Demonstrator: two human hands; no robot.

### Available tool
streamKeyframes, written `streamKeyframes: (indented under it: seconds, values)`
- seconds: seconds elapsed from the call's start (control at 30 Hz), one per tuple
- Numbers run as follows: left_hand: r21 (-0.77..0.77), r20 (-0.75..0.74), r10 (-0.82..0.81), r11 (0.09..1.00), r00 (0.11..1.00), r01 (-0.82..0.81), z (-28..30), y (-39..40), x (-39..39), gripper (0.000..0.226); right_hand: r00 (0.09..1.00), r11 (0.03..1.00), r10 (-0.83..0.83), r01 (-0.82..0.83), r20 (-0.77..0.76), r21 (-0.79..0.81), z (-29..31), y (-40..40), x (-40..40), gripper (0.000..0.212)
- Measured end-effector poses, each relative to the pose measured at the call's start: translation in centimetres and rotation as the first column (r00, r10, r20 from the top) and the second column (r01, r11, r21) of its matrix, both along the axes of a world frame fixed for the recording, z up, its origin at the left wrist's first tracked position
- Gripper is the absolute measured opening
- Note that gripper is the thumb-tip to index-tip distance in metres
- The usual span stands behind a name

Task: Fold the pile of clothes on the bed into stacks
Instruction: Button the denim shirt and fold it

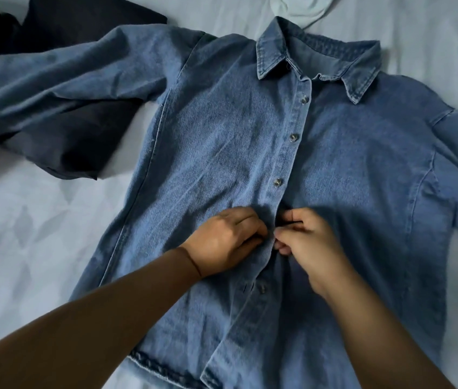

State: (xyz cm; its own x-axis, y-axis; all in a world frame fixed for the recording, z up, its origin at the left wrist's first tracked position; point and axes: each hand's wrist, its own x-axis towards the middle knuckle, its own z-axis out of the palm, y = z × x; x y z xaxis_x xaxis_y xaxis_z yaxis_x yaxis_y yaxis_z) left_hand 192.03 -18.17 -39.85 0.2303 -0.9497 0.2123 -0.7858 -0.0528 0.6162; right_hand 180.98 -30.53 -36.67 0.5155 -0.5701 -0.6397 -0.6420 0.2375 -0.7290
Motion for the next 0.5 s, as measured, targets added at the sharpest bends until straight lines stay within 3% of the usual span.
streamKeyframes:
  seconds: [0.13, 0.27, 0.37, 0.5]
  values:
    - [0.045, -0.020, 0.094, 0.995, 0.995, -0.093, 1.1, 3.3, -1.5, 0.015, 0.974, 0.900, 0.219, -0.221, -0.049, -0.375, 1.6, 1.2, -2.1, 0.020]
    - [0.082, 0.043, 0.129, 0.988, 0.991, -0.132, 1.8, 6.2, -4.4, 0.015, 0.932, 0.816, 0.347, -0.356, -0.107, -0.456, 2.0, 4.5, -4.7, 0.003]
    - [0.176, 0.164, 0.200, 0.958, 0.966, -0.228, 1.9, 6.9, -6.9, 0.025, 0.909, 0.785, 0.407, -0.400, -0.093, -0.473, 0.9, 6.1, -6.0, 0.010]
    - [0.349, 0.318, 0.365, 0.813, 0.875, -0.466, 2.4, 6.1, -9.8, 0.028, 0.890, 0.705, 0.444, -0.416, -0.100, -0.574, 0.1, 6.8, -7.0, 0.015]
